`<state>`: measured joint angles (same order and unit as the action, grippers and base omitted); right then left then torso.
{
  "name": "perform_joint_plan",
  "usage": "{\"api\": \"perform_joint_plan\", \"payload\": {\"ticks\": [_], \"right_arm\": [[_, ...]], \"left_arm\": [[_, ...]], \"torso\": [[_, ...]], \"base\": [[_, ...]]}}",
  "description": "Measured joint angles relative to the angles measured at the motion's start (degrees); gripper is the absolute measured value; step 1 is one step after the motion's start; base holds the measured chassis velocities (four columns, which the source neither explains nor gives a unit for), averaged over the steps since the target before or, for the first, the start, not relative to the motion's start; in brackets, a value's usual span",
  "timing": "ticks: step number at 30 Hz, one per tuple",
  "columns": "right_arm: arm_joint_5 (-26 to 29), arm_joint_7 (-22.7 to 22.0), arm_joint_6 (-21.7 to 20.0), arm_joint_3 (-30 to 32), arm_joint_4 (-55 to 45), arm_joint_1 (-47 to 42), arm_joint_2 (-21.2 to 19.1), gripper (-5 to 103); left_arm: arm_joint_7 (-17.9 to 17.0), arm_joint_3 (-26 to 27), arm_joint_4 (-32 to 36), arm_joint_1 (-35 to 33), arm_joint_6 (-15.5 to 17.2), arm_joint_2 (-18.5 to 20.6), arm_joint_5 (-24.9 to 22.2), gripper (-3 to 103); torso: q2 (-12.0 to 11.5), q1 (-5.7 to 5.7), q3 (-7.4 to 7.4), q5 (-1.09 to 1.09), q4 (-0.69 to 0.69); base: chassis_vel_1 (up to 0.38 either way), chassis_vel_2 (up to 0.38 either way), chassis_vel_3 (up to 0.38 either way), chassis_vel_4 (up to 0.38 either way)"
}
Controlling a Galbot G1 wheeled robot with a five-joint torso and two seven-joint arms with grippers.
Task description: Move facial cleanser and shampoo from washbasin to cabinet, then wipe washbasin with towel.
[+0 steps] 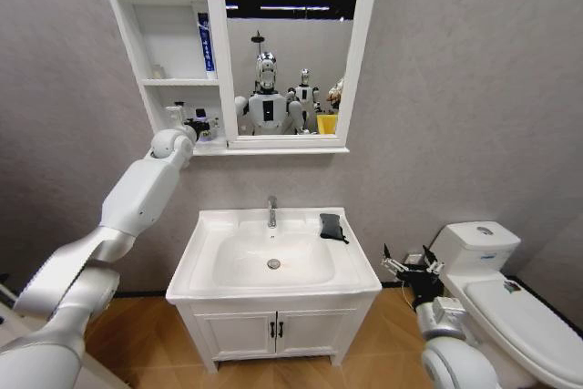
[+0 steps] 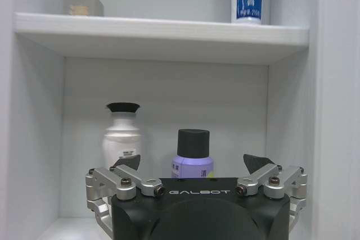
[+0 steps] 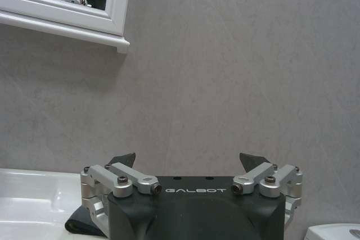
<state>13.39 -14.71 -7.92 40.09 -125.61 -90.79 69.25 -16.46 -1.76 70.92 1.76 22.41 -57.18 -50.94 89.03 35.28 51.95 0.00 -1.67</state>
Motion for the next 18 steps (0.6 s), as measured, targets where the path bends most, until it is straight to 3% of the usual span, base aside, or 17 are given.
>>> {"api": "perform_joint_plan", "payload": {"ticks": [3,4,5,6,7,8,9,10,12,13,15,16,17,18], "right_arm": [[0.49,-0.34,-0.04,-0.8,-0.38,0.49,0.08,100],[0.49,-0.34,-0.04,-0.8,-0.38,0.49,0.08,100],[0.8,-0.51,-0.3,-1.37,-0.63,0.54,0.27,100],[1.1,-0.64,-0.58,-1.73,-1.02,0.54,0.48,100],[1.1,-0.64,-0.58,-1.73,-1.02,0.54,0.48,100],[1.45,-0.82,-0.85,-1.83,-1.62,0.29,0.7,100],[2.03,-1.42,-1.09,-1.74,-2.56,-0.42,1.07,100],[2.03,-1.42,-1.09,-1.74,-2.56,-0.42,1.07,100],[3.91,-3.92,-1.7,-1.27,-4.24,-1.71,1.46,100],[3.91,-3.92,-1.7,-1.27,-4.24,-1.71,1.46,100],[5.07,-5.31,-2.15,-0.79,-5.04,-2.1,0.56,100],[5.07,-5.31,-2.15,-0.79,-5.04,-2.1,0.56,100],[5.58,-5.72,-2.43,-0.64,-5.41,-2.22,-0.08,100],[5.58,-5.72,-2.43,-0.64,-5.41,-2.22,-0.08,100]], "left_arm": [[-7.85,4.27,17.77,-10.7,-0.21,5.91,-3.18,100],[-7.85,4.27,17.77,-10.7,-0.21,5.91,-3.18,100],[-12.22,5.92,26.24,-15.93,0.2,9.01,-5.6,100],[-14.33,7.26,32.4,-20.42,0.35,11.09,-6.36,100],[-14.33,7.26,32.4,-20.42,0.35,11.09,-6.36,100],[-15.37,8.73,37.62,-25.88,0.39,12.86,-5.83,100],[-15.5,11.06,41.74,-32.5,0.13,13.9,-3.44,100],[-15.5,11.06,41.74,-32.5,0.13,13.9,-3.44,100],[-14.05,20.0,48.09,-47.93,0.2,13.28,4.36,100],[-14.05,20.0,48.09,-47.93,0.2,13.28,4.36,100],[-10.77,31.48,55.42,-65.69,1.15,8.34,12.05,100],[-10.77,31.48,55.42,-65.69,1.15,8.34,12.05,100],[-7.48,37.68,58.83,-75.23,-0.12,3.67,17.48,100],[-7.48,37.68,58.83,-75.23,-0.12,3.67,17.48,100]], "torso": [[0.0,0.0,-0.01,-0.02,0.0],[0.0,0.0,-0.01,-0.02,0.0],[0.0,0.0,-0.01,-0.02,0.01],[0.0,-0.01,-0.01,0.03,0.03],[0.0,-0.01,-0.01,0.03,0.03],[0.02,-0.02,-0.02,0.03,0.04],[0.02,-0.03,-0.02,-0.02,0.03],[0.02,-0.03,-0.02,-0.02,0.03],[0.02,-0.03,-0.02,0.0,-0.05],[0.02,-0.03,-0.02,0.0,-0.05],[0.02,-0.01,-0.01,-0.04,0.01],[0.02,-0.01,-0.01,-0.04,0.01],[0.02,-0.01,-0.01,-0.01,0.01],[0.02,-0.01,-0.01,-0.01,0.01]], "base": [[0.0,0.0,0.0,0.0],[0.0,0.0,0.0,0.0],[0.0,0.0,0.0,0.0],[0.0,0.0,0.0,0.0],[0.0,0.0,0.0,0.0],[0.0,0.0,0.0,0.0],[0.0,0.0,0.0,0.0],[0.0,0.0,0.0,0.0],[0.0,0.0,0.0,0.0],[0.0,0.0,0.0,0.0],[0.0,0.0,0.0,0.0],[0.0,0.0,0.0,0.0],[0.0,0.0,0.0,0.0],[0.0,0.0,0.0,0.0]]}}
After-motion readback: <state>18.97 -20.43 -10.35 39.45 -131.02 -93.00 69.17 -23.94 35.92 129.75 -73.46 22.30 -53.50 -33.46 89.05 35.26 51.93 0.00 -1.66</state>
